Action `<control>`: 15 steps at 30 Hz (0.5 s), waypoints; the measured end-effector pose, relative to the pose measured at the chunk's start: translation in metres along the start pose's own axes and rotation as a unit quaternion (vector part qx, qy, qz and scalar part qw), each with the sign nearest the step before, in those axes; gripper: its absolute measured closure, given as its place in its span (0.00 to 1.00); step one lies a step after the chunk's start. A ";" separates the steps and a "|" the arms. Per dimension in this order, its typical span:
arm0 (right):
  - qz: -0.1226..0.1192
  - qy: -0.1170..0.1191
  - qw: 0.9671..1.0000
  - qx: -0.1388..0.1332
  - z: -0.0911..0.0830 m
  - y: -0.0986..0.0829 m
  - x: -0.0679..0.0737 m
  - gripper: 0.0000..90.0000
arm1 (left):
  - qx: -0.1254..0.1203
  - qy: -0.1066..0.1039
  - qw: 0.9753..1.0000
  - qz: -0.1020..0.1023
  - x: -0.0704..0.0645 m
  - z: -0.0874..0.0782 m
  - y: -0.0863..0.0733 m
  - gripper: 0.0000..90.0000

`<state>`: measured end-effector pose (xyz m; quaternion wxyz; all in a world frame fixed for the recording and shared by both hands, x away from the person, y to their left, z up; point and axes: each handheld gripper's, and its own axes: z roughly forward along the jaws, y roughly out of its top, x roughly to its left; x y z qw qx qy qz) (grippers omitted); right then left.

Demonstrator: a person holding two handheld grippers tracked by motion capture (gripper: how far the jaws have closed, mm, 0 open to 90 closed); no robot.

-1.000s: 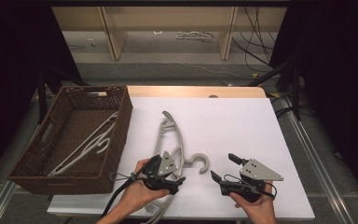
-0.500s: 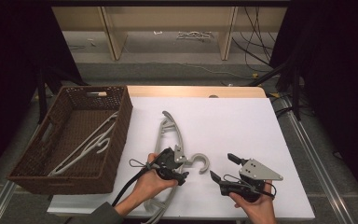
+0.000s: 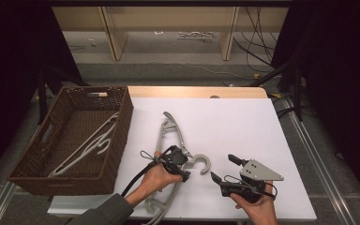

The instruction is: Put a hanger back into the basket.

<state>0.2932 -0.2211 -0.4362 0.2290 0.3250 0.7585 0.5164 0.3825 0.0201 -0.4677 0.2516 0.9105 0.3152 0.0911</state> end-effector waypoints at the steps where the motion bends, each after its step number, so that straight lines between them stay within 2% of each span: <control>1: 0.001 0.000 1.000 -0.010 0.002 -0.001 0.000 0.20 | 0.005 -0.009 1.000 -0.008 0.003 -0.001 0.001 0.58; 2: 0.001 0.001 1.000 -0.010 0.002 -0.001 0.001 0.20 | 0.008 -0.016 1.000 -0.010 0.006 -0.002 0.002 0.60; 3: 0.003 0.006 1.000 -0.017 0.004 -0.001 0.001 0.20 | 0.005 -0.021 0.999 -0.025 0.006 -0.002 0.002 0.62; 4: -0.005 -0.002 1.000 -0.005 0.001 -0.001 0.000 0.20 | 0.005 -0.029 0.999 -0.035 0.007 -0.003 0.002 0.64; 6: -0.006 -0.005 1.000 -0.005 0.001 0.000 -0.001 0.20 | 0.003 -0.044 0.997 -0.056 0.012 -0.005 0.002 0.69; 8: -0.006 -0.002 1.000 -0.017 0.003 -0.001 0.000 0.20 | 0.009 -0.054 0.996 -0.070 0.015 -0.005 0.002 0.71; 9: 0.001 0.003 1.000 -0.010 0.003 -0.001 0.001 0.20 | 0.010 -0.055 0.996 -0.076 0.016 -0.006 0.002 0.71; 11: -0.006 -0.006 1.000 -0.008 0.002 0.000 -0.001 0.20 | 0.010 -0.063 0.994 -0.090 0.019 -0.006 0.001 0.73; 13: 0.001 -0.001 1.000 -0.005 0.002 0.000 0.001 0.20 | 0.006 -0.076 0.991 -0.113 0.023 -0.007 -0.003 0.75; 14: 0.002 0.005 1.000 -0.015 0.004 -0.001 0.001 0.20 | 0.004 -0.083 0.989 -0.125 0.025 -0.008 -0.006 0.76; 15: 0.001 0.001 1.000 -0.010 0.003 -0.001 0.001 0.21 | 0.003 -0.083 0.988 -0.130 0.026 -0.009 -0.008 0.76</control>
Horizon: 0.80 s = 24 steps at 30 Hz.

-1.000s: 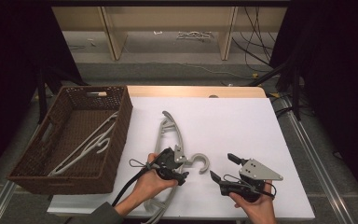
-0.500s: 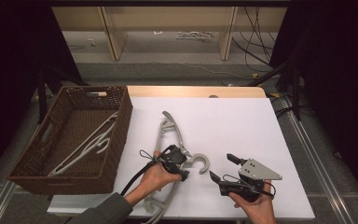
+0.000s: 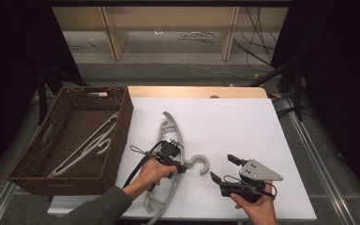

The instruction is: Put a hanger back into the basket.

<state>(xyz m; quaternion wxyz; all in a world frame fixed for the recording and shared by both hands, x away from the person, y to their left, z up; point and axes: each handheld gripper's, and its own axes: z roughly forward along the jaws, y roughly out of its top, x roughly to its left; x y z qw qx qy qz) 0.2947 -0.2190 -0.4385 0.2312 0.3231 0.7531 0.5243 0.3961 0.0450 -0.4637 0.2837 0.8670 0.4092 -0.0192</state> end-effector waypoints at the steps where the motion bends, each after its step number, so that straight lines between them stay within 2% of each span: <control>1: -0.006 -0.004 1.000 -0.008 0.000 0.000 -0.001 0.21 | -0.004 0.000 1.000 -0.008 0.001 -0.001 -0.001 0.76; 4: 0.001 -0.001 1.000 -0.001 0.001 0.000 0.000 0.21 | -0.005 -0.004 1.000 -0.013 0.003 -0.008 -0.004 0.78; 5: -0.009 -0.003 1.000 -0.006 0.001 0.000 -0.001 0.21 | -0.008 -0.004 1.000 -0.018 0.003 -0.011 -0.004 0.78; 6: 0.002 0.000 1.000 0.001 0.000 0.000 0.000 0.21 | -0.012 -0.007 1.000 -0.024 0.003 -0.012 -0.005 0.79; 7: 0.002 -0.001 1.000 -0.002 0.000 0.001 0.000 0.21 | -0.014 -0.007 1.000 -0.024 0.003 -0.015 -0.005 0.79; 8: -0.009 -0.005 1.000 -0.010 0.001 0.001 -0.001 0.21 | -0.017 -0.012 0.999 -0.027 0.003 -0.018 -0.005 0.79; 11: -0.003 0.001 1.000 -0.003 0.001 0.000 0.000 0.21 | -0.034 -0.025 0.998 -0.051 0.007 -0.027 -0.007 0.80; 12: 0.003 0.002 1.000 -0.004 0.000 0.000 0.000 0.21 | -0.043 -0.027 0.997 -0.059 0.008 -0.031 -0.008 0.81; 13: -0.003 -0.002 1.000 -0.011 0.001 0.001 -0.001 0.21 | -0.054 -0.030 0.996 -0.069 0.009 -0.035 -0.009 0.81; 14: -0.001 0.002 1.000 -0.005 0.000 0.001 -0.002 0.21 | -0.070 -0.030 0.993 -0.085 0.008 -0.038 -0.010 0.81; 15: 0.005 0.004 1.000 -0.002 0.000 0.001 -0.001 0.21 | -0.076 -0.033 0.993 -0.088 0.009 -0.042 -0.011 0.82; 16: -0.002 0.001 1.000 -0.005 0.000 0.000 -0.002 0.21 | -0.079 -0.034 0.993 -0.086 0.012 -0.047 -0.012 0.82; 17: 0.000 0.002 1.000 -0.003 0.000 0.000 -0.001 0.21 | -0.095 -0.027 0.990 -0.097 0.012 -0.051 -0.013 0.82; 18: 0.005 0.004 1.000 0.000 0.000 0.001 -0.001 0.21 | -0.102 -0.020 0.990 -0.096 0.013 -0.056 -0.015 0.81; 19: 0.004 0.003 1.000 -0.003 0.000 0.001 -0.001 0.21 | -0.103 -0.026 0.989 -0.099 0.015 -0.060 -0.016 0.81; 20: -0.005 0.001 1.000 -0.010 0.001 0.001 -0.001 0.21 | -0.115 -0.031 0.986 -0.114 0.017 -0.063 -0.018 0.82; 22: -0.005 0.003 1.000 -0.004 0.001 0.000 -0.001 0.21 | -0.119 -0.028 0.986 -0.116 0.023 -0.071 -0.021 0.82; 24: -0.004 0.000 1.000 -0.008 0.001 0.001 -0.001 0.21 | -0.129 -0.023 0.983 -0.125 0.029 -0.079 -0.026 0.83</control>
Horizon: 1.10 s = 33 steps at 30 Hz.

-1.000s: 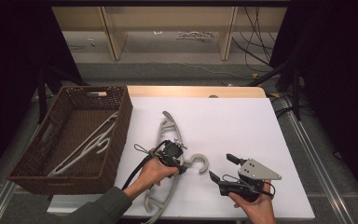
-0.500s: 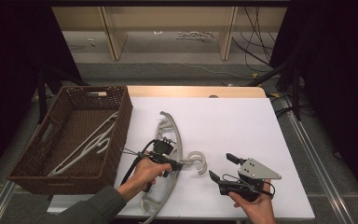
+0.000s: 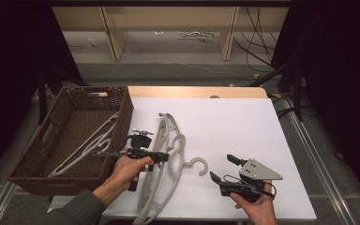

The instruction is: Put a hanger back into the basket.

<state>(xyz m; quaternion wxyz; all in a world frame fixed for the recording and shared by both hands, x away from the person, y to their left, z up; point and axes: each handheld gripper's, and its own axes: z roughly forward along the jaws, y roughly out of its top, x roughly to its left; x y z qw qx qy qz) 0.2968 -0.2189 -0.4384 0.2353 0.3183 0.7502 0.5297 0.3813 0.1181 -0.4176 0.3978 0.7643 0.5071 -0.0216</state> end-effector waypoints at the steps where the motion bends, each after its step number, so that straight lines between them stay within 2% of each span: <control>1: 0.000 0.000 1.000 -0.001 0.000 0.000 0.000 0.21 | -0.002 0.003 1.000 0.002 0.004 -0.004 0.000 0.84; 3: -0.001 0.001 1.000 0.004 0.000 0.000 0.000 0.21 | -0.021 -0.006 1.000 -0.012 0.012 -0.013 0.000 0.88; 5: 0.001 0.000 1.000 0.001 0.000 0.000 0.000 0.21 | -0.037 0.002 0.999 -0.022 0.017 -0.021 0.000 0.89; 7: 0.000 0.000 1.000 0.000 0.001 0.000 0.000 0.21 | -0.046 -0.004 0.998 -0.032 0.021 -0.027 -0.003 0.89; 8: 0.007 0.004 1.000 0.006 0.001 0.000 0.001 0.21 | -0.050 -0.004 0.998 -0.033 0.023 -0.031 -0.003 0.89; 9: -0.001 0.001 1.000 0.009 0.000 0.000 0.000 0.21 | -0.052 -0.009 0.998 -0.034 0.024 -0.033 -0.003 0.89; 10: 0.009 0.005 1.000 0.007 0.001 -0.001 0.001 0.21 | -0.058 -0.008 0.998 -0.037 0.025 -0.036 -0.004 0.89; 12: 0.008 0.003 1.000 0.006 0.001 0.000 0.001 0.21 | -0.060 -0.008 0.998 -0.034 0.025 -0.040 -0.005 0.89; 13: -0.001 -0.002 1.000 0.000 0.002 0.000 0.000 0.21 | -0.061 -0.008 0.998 -0.032 0.025 -0.043 -0.005 0.89; 20: 0.000 0.000 1.000 0.002 0.002 0.000 0.001 0.21 | -0.075 -0.015 0.997 -0.019 0.024 -0.056 -0.004 0.90; 22: 0.000 -0.001 1.000 -0.001 0.002 0.000 0.000 0.21 | -0.085 -0.005 0.996 -0.002 0.022 -0.061 -0.002 0.90; 25: -0.001 0.000 1.000 0.001 0.002 0.000 0.001 0.21 | -0.094 -0.018 0.995 -0.010 0.020 -0.071 0.002 0.90; 27: -0.002 0.001 1.000 0.002 0.002 0.000 0.000 0.21 | -0.102 -0.014 0.995 0.000 0.017 -0.075 0.004 0.90; 30: 0.000 0.000 1.000 -0.001 0.002 0.000 0.001 0.21 | -0.101 -0.028 0.994 0.000 0.013 -0.081 0.005 0.90; 33: 0.001 -0.002 1.000 -0.001 0.003 0.000 0.001 0.21 | -0.101 -0.028 0.994 0.010 0.008 -0.084 0.006 0.90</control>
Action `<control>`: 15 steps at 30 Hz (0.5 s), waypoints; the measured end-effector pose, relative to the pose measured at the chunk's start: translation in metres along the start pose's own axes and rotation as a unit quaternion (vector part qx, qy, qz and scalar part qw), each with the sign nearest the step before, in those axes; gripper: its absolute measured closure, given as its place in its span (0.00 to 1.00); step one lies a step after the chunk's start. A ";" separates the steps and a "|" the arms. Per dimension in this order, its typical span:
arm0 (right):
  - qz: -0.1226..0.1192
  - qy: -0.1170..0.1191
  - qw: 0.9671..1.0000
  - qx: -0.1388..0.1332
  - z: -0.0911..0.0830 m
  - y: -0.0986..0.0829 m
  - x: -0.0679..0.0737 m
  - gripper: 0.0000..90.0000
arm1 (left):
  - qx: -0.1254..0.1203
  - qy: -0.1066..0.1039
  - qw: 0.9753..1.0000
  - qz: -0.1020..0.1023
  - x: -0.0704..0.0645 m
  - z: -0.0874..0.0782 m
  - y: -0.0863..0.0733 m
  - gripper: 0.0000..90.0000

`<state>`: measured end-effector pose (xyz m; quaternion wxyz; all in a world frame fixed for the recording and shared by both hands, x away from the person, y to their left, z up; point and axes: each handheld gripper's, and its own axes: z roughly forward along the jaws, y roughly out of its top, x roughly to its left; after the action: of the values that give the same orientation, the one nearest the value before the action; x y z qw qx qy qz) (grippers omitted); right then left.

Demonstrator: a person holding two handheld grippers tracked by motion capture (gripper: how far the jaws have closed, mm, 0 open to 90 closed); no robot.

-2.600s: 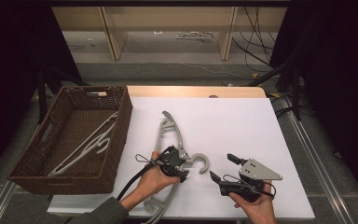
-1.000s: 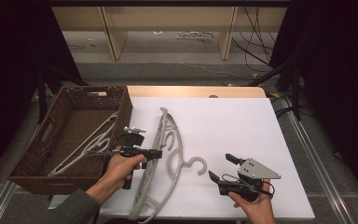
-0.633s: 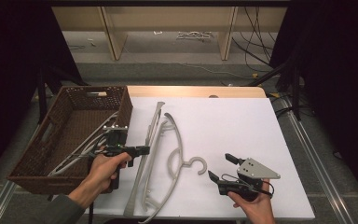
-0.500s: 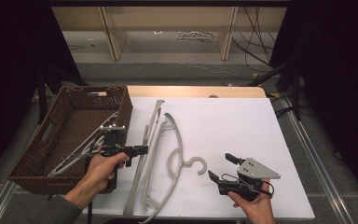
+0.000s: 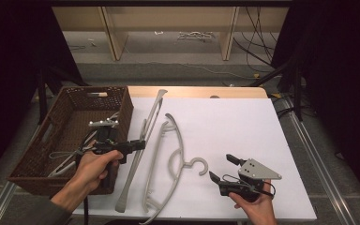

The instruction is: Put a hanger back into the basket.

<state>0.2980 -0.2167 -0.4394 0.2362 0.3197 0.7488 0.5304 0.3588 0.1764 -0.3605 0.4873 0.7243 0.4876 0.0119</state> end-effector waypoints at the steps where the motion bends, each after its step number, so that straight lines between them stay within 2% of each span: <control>1: -0.001 0.001 1.000 0.000 0.000 0.000 0.000 0.21 | -0.001 -0.003 1.000 -0.001 -0.001 -0.001 0.001 0.90; 3: -0.003 0.001 1.000 0.010 -0.001 0.000 -0.001 0.21 | -0.003 -0.007 1.000 -0.002 -0.002 -0.004 0.004 0.90; 4: 0.000 0.003 1.000 0.008 -0.001 0.000 0.000 0.21 | -0.012 -0.005 0.999 0.035 0.001 -0.005 0.007 0.90; 5: -0.002 0.000 1.000 0.012 -0.002 0.000 -0.001 0.21 | -0.011 0.000 1.000 0.018 -0.003 -0.007 0.008 0.90; 7: -0.001 0.001 1.000 0.001 0.000 0.000 0.000 0.21 | -0.010 -0.003 1.000 0.015 -0.003 -0.010 0.011 0.90; 8: 0.002 0.005 1.000 0.020 -0.002 0.001 0.000 0.21 | -0.011 -0.010 1.000 0.008 -0.003 -0.013 0.013 0.90; 9: 0.007 0.008 1.000 0.008 0.000 0.000 0.001 0.21 | -0.014 -0.006 1.000 0.004 -0.003 -0.015 0.014 0.90; 11: -0.002 0.001 1.000 0.014 -0.002 0.001 -0.001 0.21 | -0.016 -0.004 1.000 0.007 -0.005 -0.021 0.018 0.90; 13: 0.005 0.005 1.000 0.023 -0.002 0.001 0.000 0.21 | -0.020 -0.005 1.000 0.014 -0.007 -0.027 0.022 0.90; 14: 0.011 0.011 1.000 0.003 0.001 -0.001 0.001 0.21 | -0.022 -0.005 1.000 0.017 -0.008 -0.029 0.024 0.90; 15: 0.011 0.012 1.000 0.003 0.001 -0.001 0.001 0.21 | -0.023 -0.004 1.000 0.021 -0.009 -0.031 0.026 0.90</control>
<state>0.2981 -0.2155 -0.4407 0.2204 0.3227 0.7496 0.5342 0.3566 0.1906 -0.3214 0.5054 0.7229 0.4701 0.0309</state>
